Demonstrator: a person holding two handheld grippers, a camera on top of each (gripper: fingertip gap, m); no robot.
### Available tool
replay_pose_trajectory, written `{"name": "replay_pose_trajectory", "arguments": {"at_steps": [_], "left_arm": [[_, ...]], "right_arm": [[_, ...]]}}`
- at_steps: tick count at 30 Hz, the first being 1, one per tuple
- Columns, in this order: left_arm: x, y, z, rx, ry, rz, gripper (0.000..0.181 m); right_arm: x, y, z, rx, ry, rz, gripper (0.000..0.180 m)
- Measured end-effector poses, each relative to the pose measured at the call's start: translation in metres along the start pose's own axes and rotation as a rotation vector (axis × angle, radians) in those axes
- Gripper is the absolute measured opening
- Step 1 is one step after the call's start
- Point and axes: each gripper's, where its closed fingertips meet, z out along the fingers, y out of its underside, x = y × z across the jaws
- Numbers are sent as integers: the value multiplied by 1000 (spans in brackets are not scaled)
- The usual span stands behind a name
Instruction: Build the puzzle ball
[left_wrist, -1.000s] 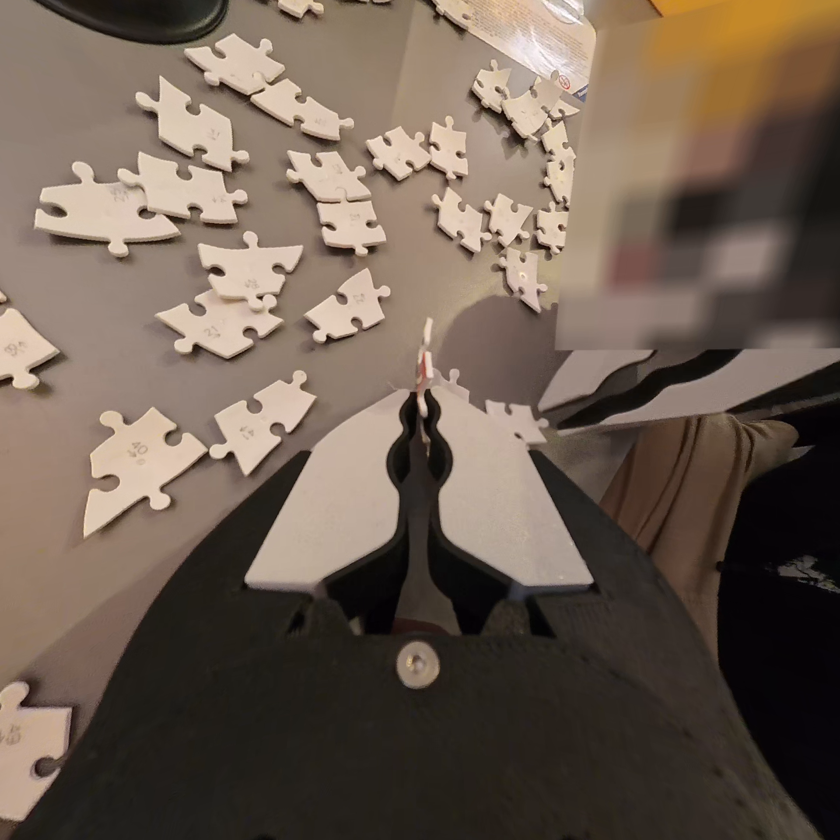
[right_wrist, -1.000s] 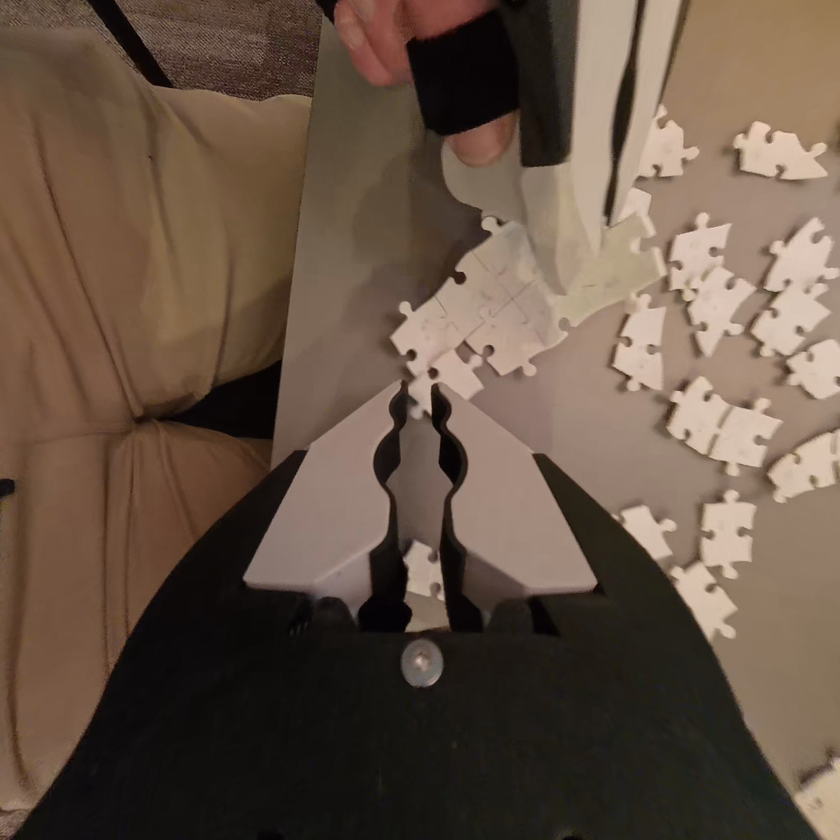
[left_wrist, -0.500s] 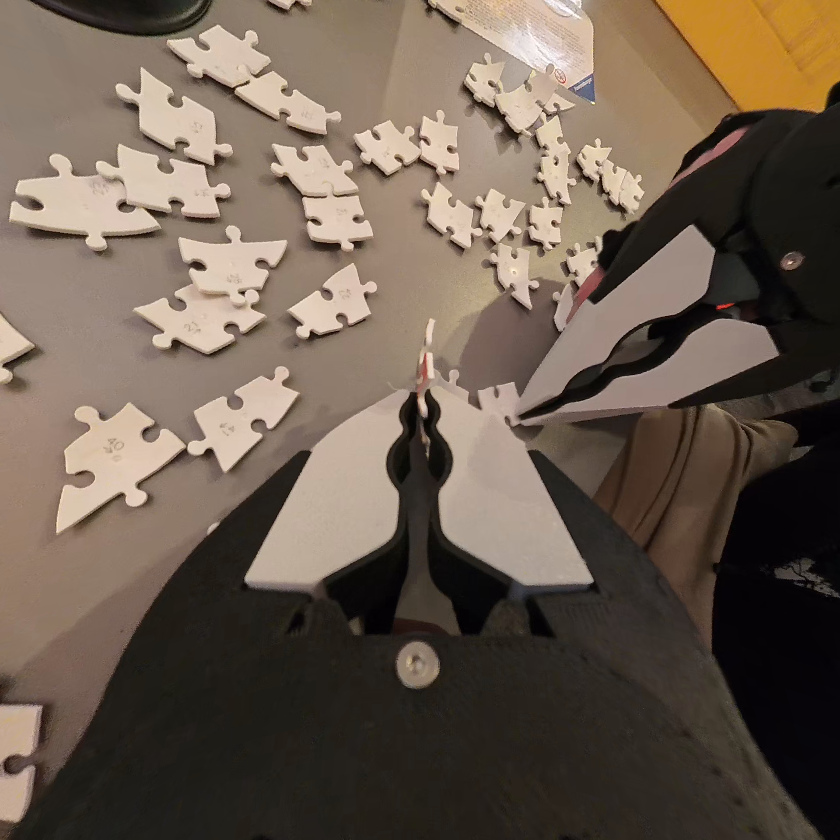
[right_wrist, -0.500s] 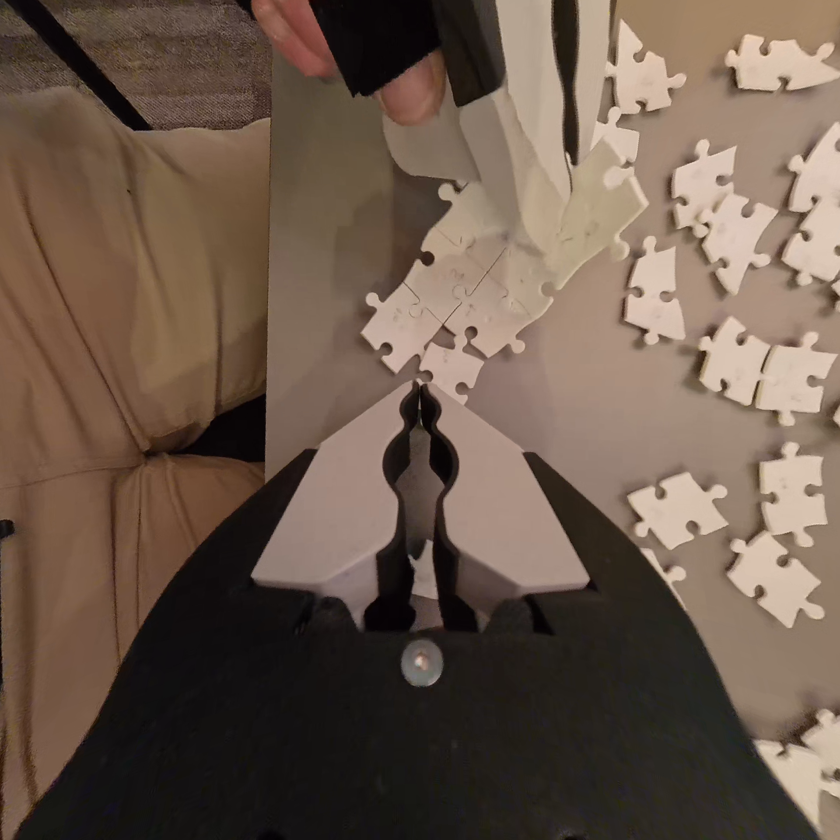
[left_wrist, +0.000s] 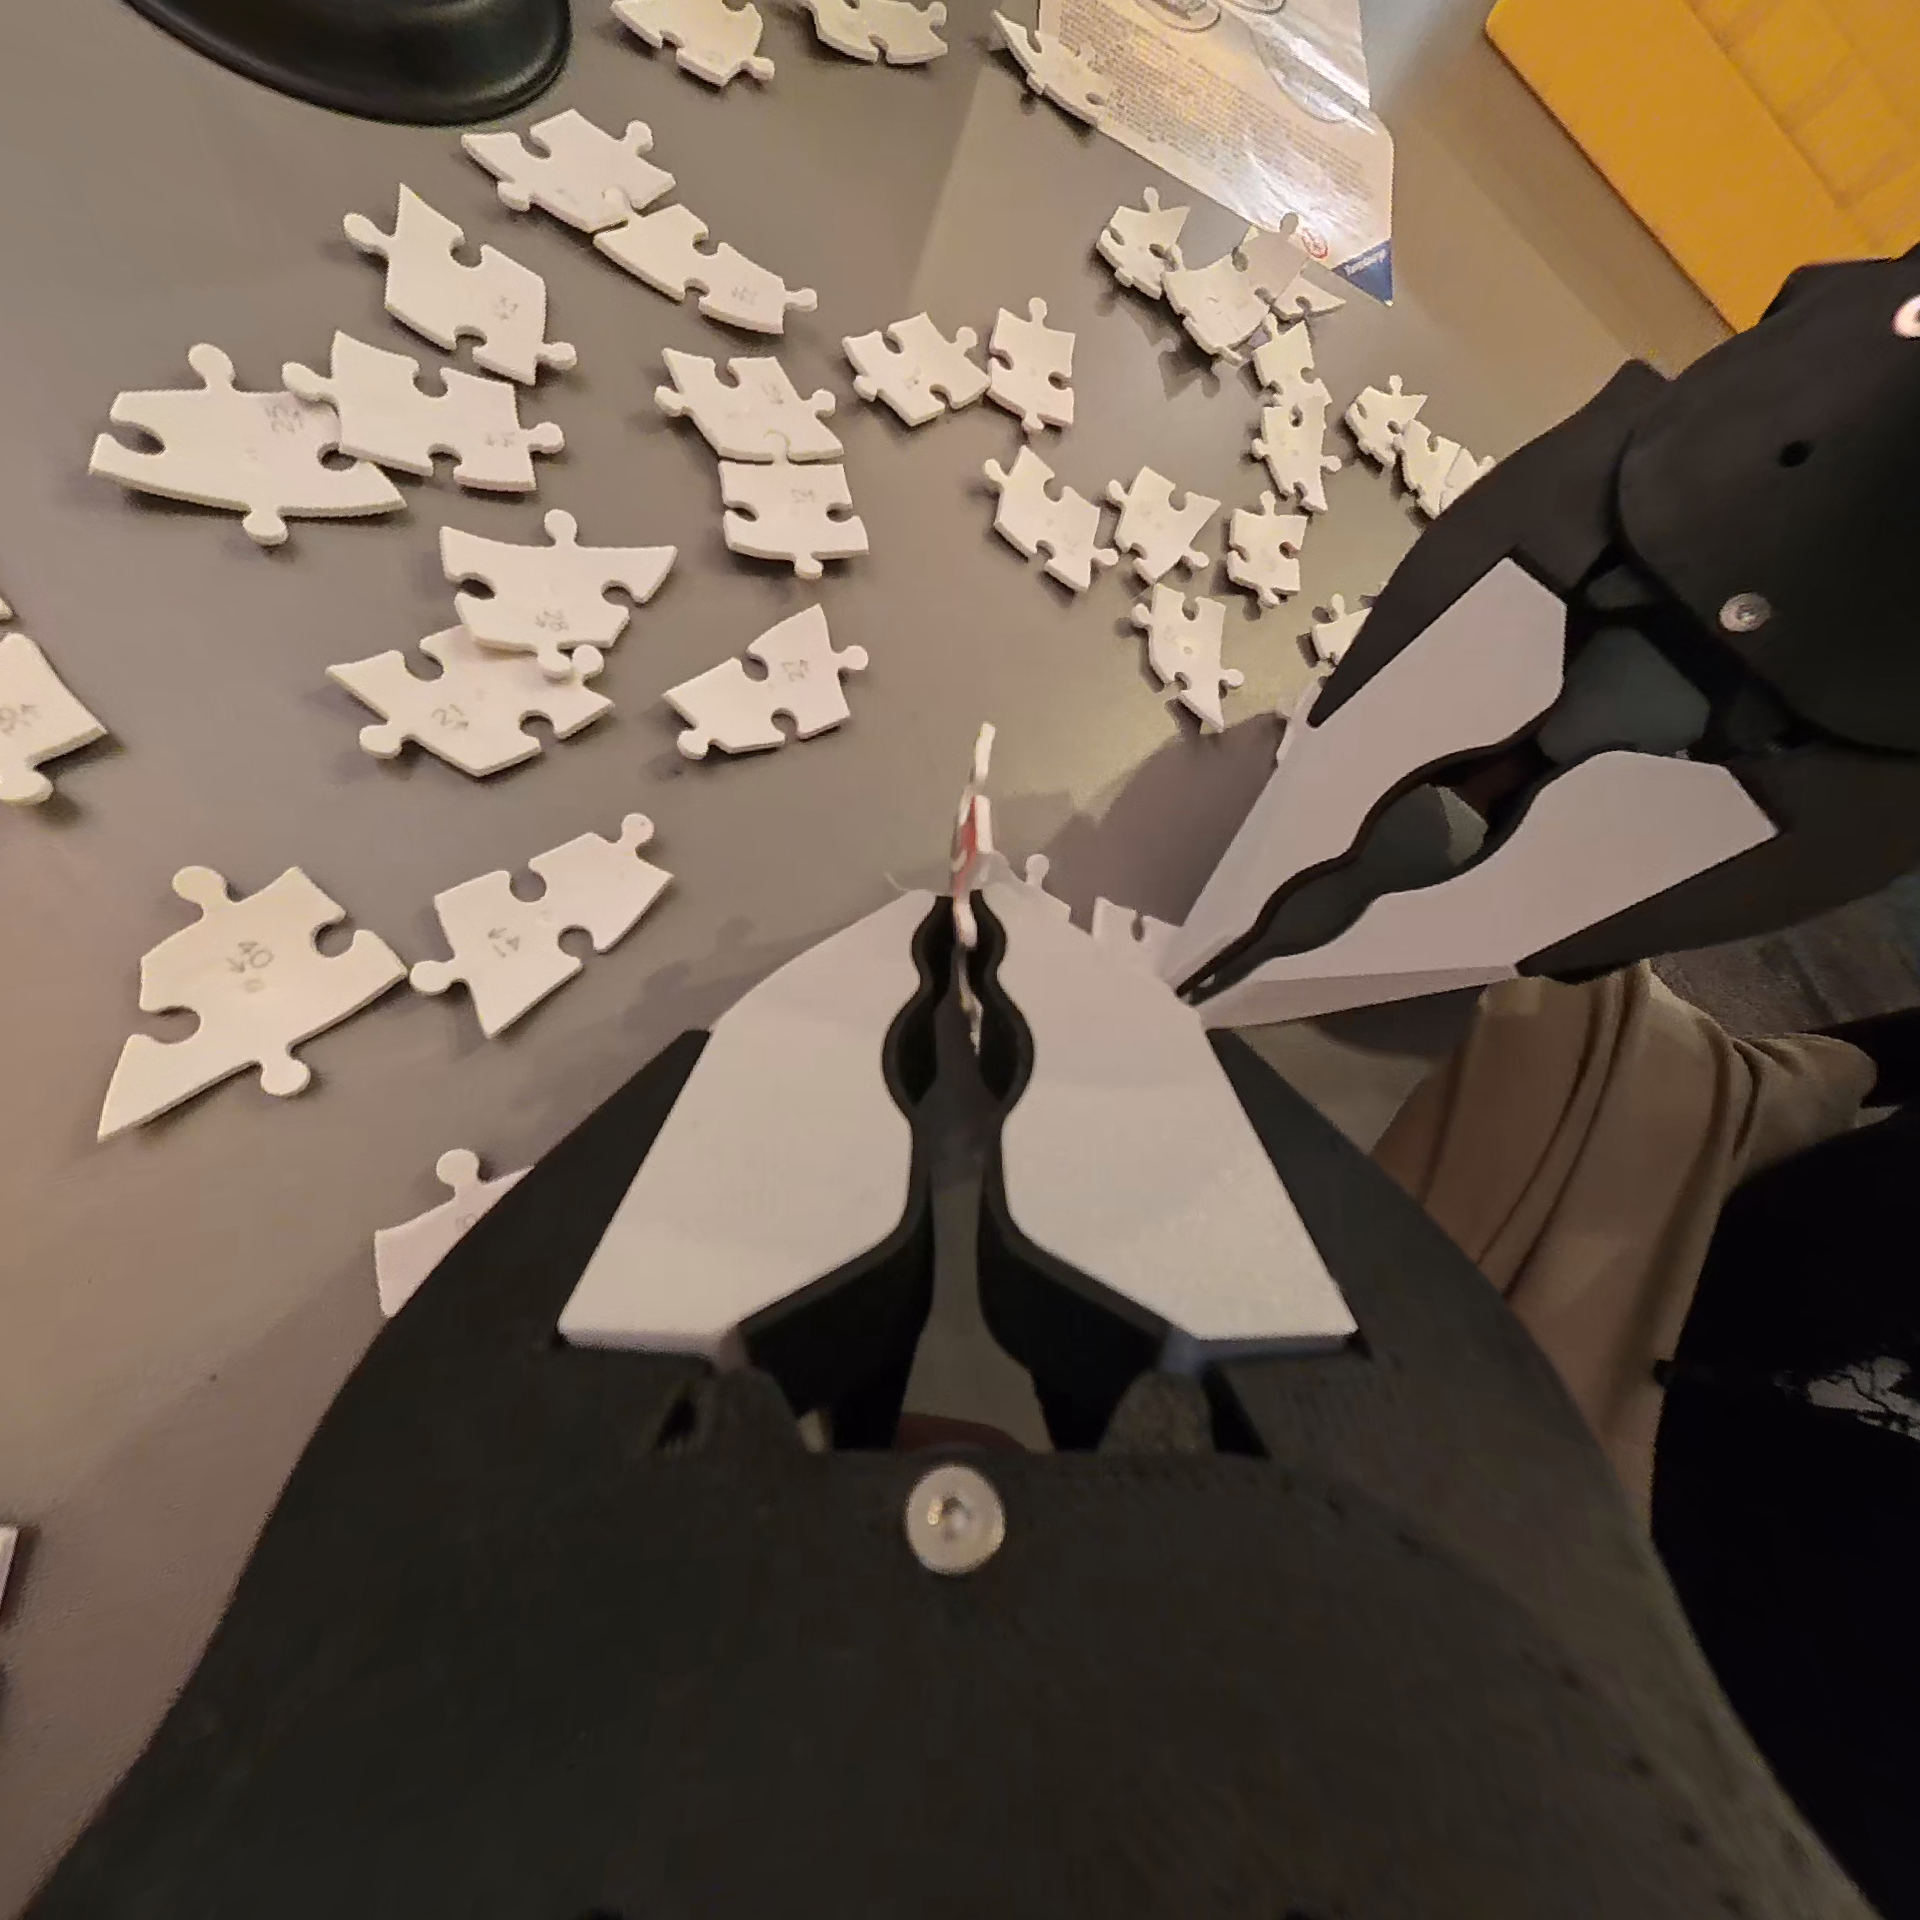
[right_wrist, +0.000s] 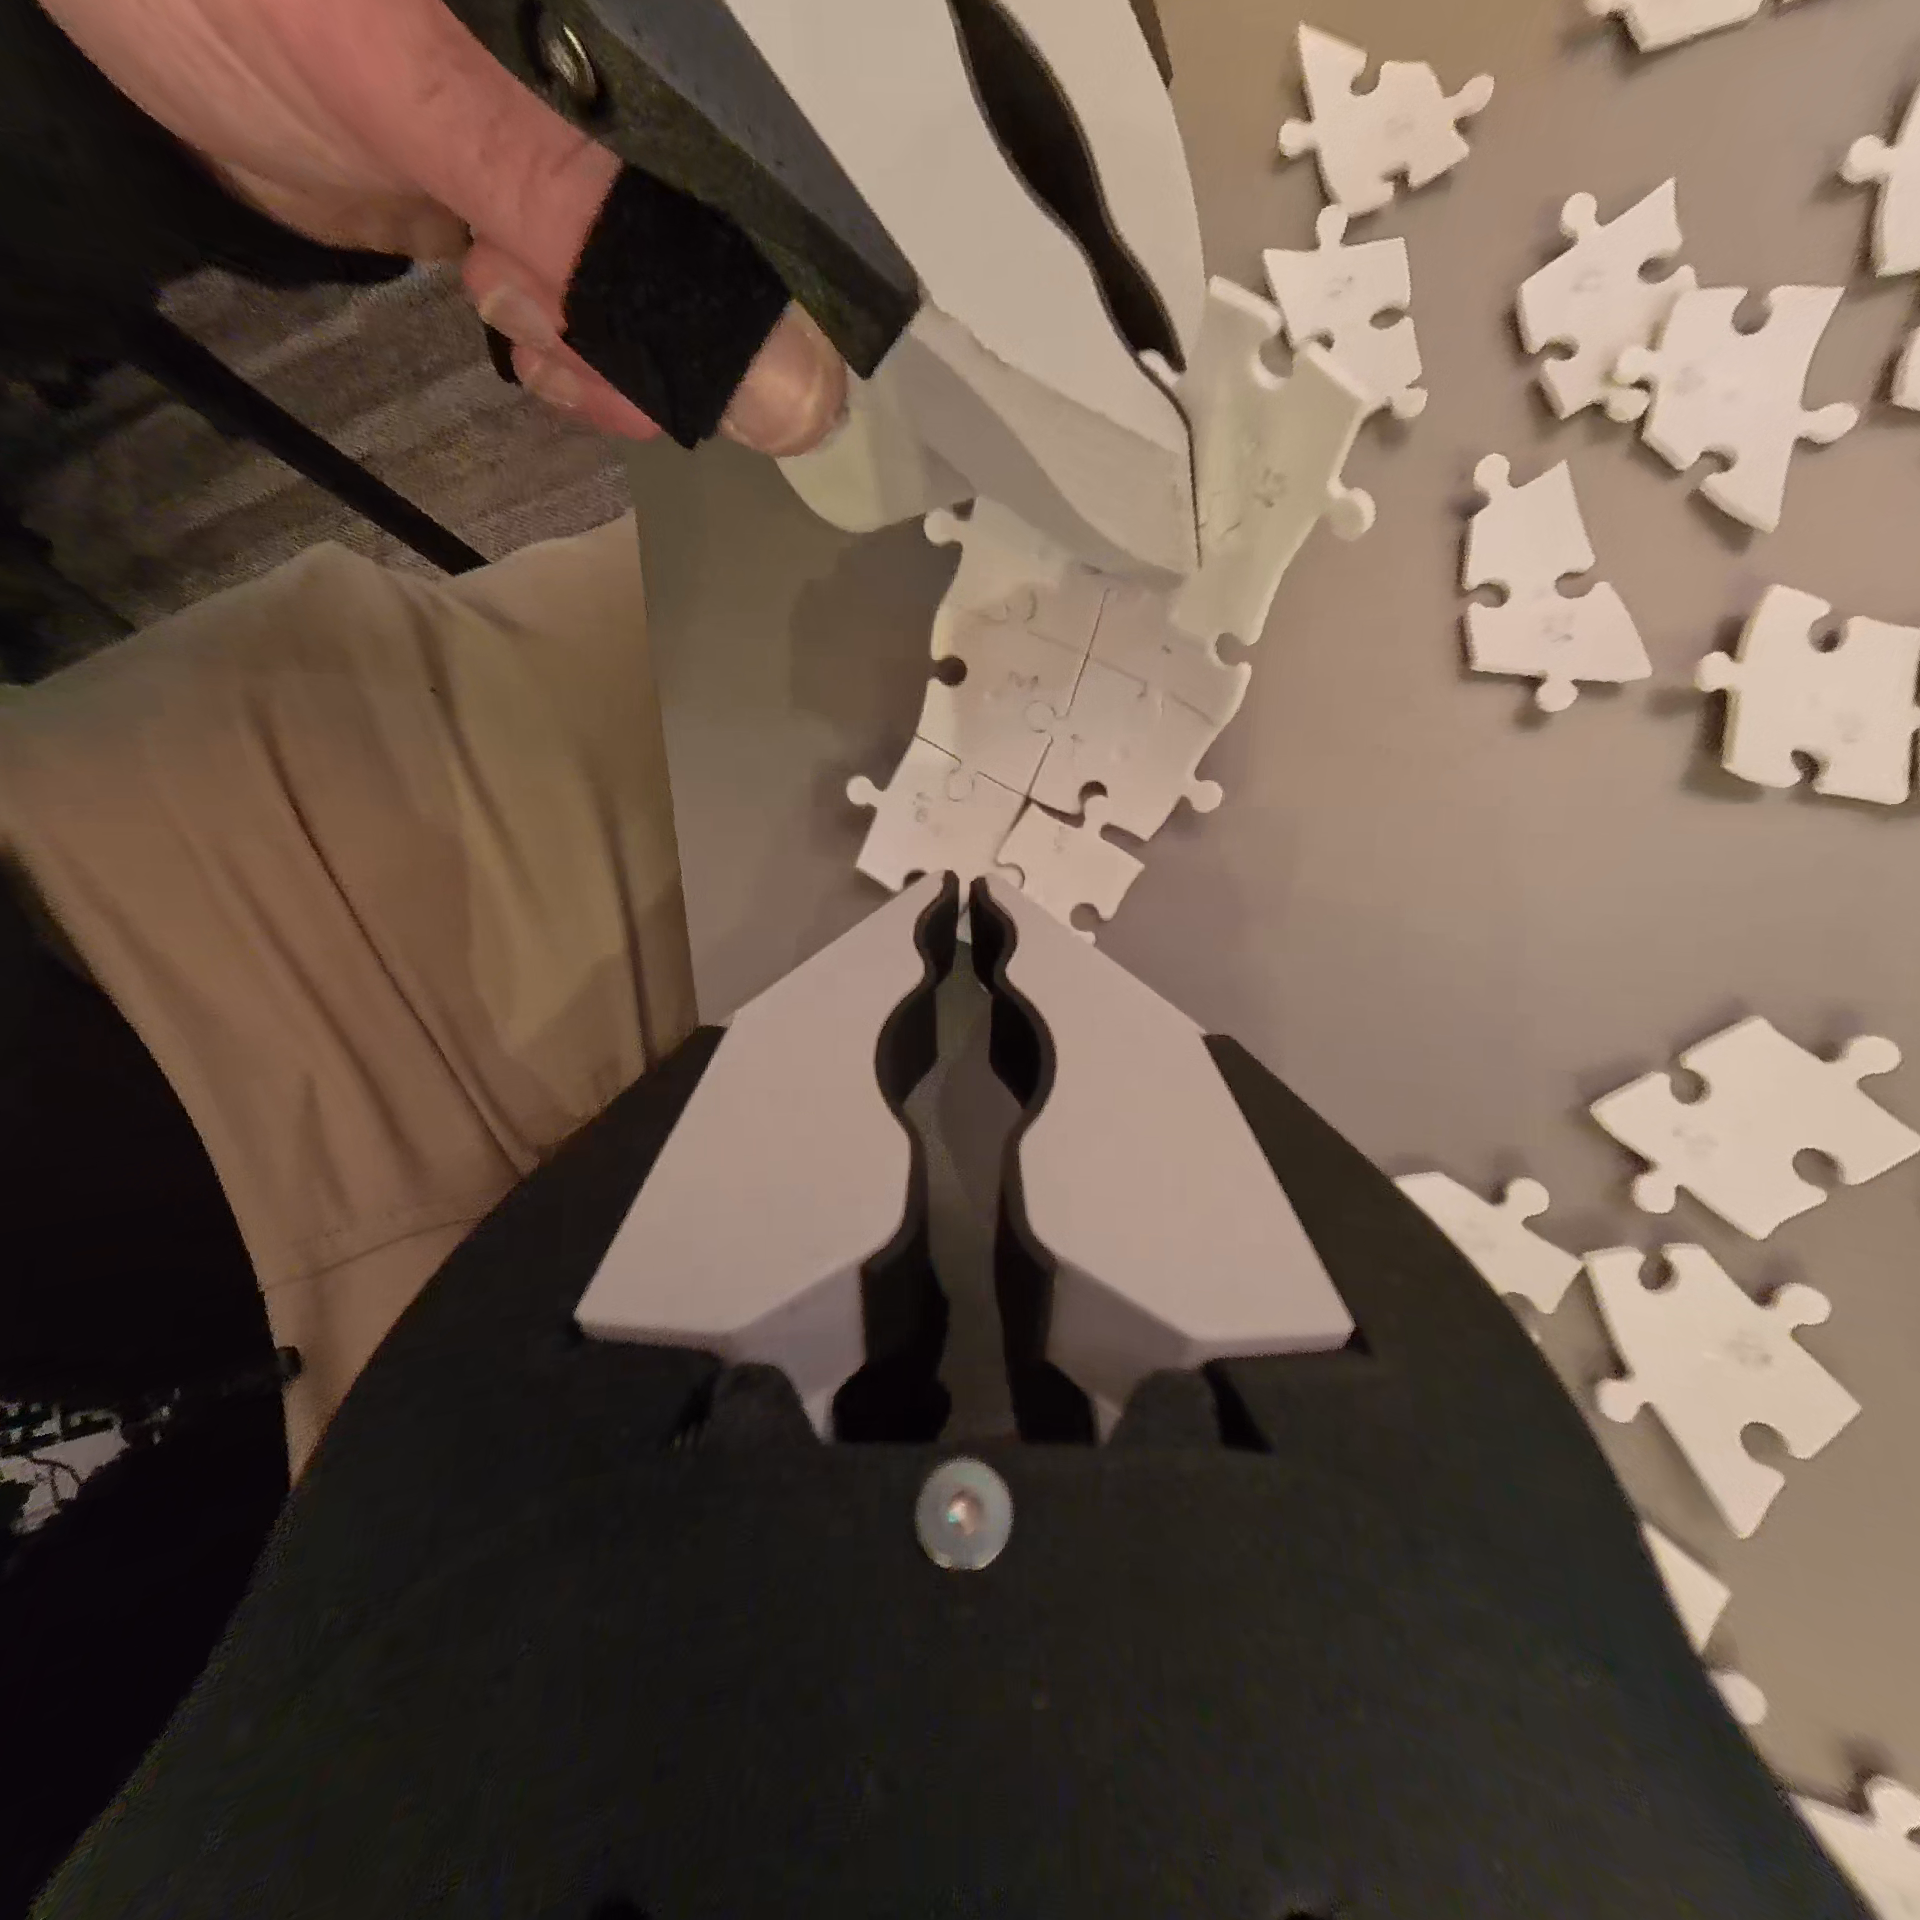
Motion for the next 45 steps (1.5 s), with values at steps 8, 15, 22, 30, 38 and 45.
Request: {"name": "replay_pose_trajectory", "arguments": {"at_steps": [8, 15, 22, 30, 38, 45], "left_arm": [[1, -1, -1, 14, -13, 1, 2], [4, -1, -1, 14, -14, 9, 2], [3, 0, -1, 22, -26, 2, 2], [2, 8, -7, 76, -65, -63, 3], [4, 8, -7, 85, -82, -57, 3], [3, 9, -9, 106, -96, -77, 3]], "right_arm": [[12, -1, -6, 2, 76, -39, 0], [13, -2, 2, -32, 90, -89, 0], [15, -1, 0, -53, 147, -69, 0], [14, -5, -1, -1, 220, -20, 0], [9, -5, 4, -10, 186, -24, 0], [11, -5, 4, 6, 218, 6, 0]]}}
